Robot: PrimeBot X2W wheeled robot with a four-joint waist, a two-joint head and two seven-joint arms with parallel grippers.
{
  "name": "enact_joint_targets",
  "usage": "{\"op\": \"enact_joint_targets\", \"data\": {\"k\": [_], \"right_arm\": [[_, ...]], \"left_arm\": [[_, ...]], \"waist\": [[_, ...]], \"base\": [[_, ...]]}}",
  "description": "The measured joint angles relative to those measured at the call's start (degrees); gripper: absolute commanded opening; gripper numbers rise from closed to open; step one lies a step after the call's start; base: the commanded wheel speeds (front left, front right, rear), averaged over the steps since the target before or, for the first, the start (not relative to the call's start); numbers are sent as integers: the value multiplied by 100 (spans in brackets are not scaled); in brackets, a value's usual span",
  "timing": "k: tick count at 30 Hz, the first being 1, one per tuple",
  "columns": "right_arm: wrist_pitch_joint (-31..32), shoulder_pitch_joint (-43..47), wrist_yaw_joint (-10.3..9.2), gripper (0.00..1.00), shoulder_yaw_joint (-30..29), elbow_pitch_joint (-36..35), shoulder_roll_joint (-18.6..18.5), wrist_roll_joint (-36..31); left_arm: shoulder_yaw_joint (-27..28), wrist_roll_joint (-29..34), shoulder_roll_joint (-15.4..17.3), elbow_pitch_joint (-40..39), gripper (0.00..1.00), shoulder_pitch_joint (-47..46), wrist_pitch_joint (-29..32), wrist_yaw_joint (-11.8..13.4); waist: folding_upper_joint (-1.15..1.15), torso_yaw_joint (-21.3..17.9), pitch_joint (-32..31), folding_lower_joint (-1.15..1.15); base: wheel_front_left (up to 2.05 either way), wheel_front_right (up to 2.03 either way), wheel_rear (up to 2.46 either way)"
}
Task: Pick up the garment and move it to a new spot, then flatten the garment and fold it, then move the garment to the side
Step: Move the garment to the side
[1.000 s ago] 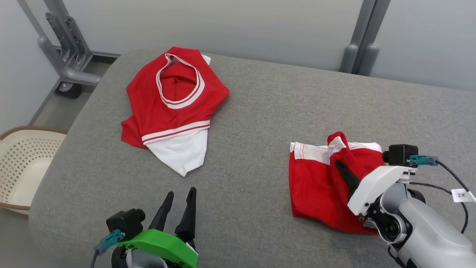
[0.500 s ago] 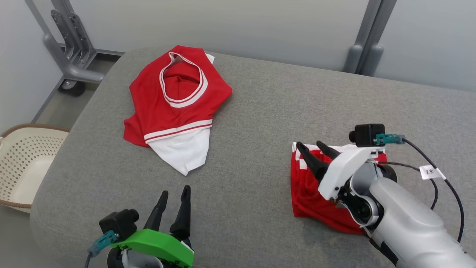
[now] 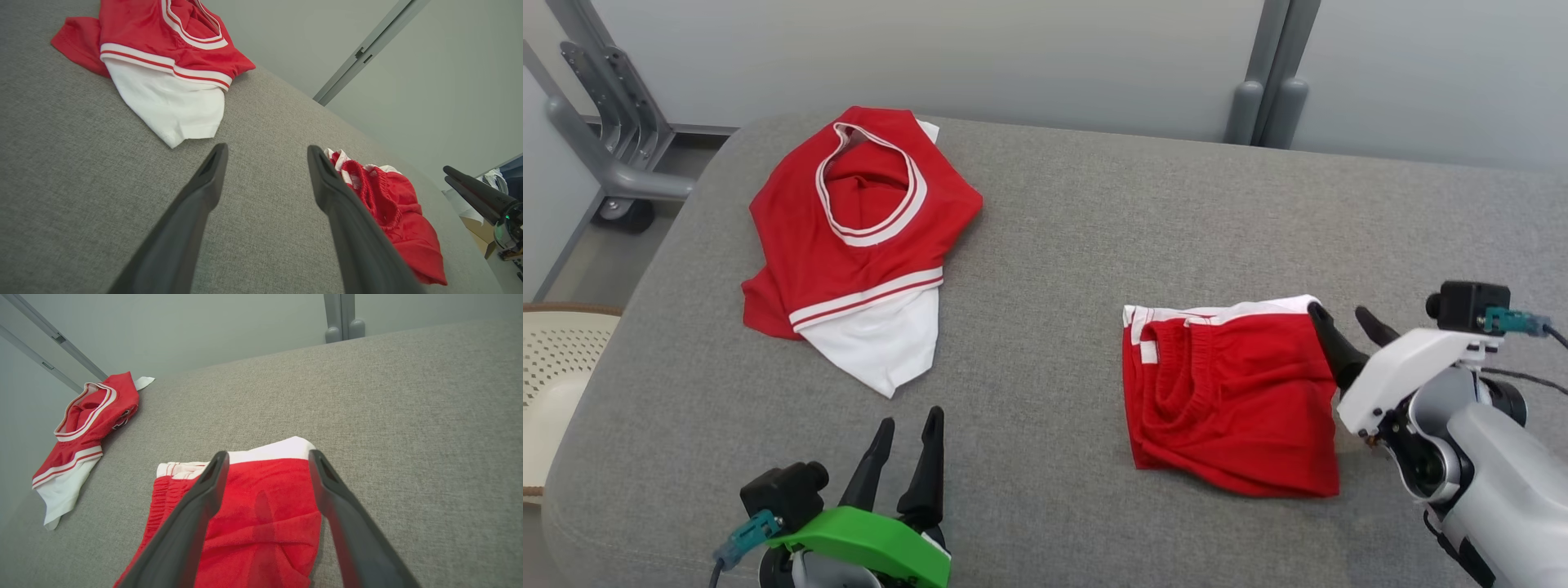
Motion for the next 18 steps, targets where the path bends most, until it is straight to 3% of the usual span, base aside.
{"op": "enact_joint_targets", "data": {"k": [11, 18], "right_arm": [[-225, 521, 22, 100, -303, 166, 53, 441], [-271, 553, 164, 100, -357, 360, 136, 598]], "left_arm": [[-152, 63, 1, -91, 100, -3, 38, 42], [-155, 77, 1, -120, 100, -13, 66, 45]], "waist": [[0, -91, 303, 0], [0, 81, 438, 0]], "base": [[0, 0, 0], [0, 0, 0]]}}
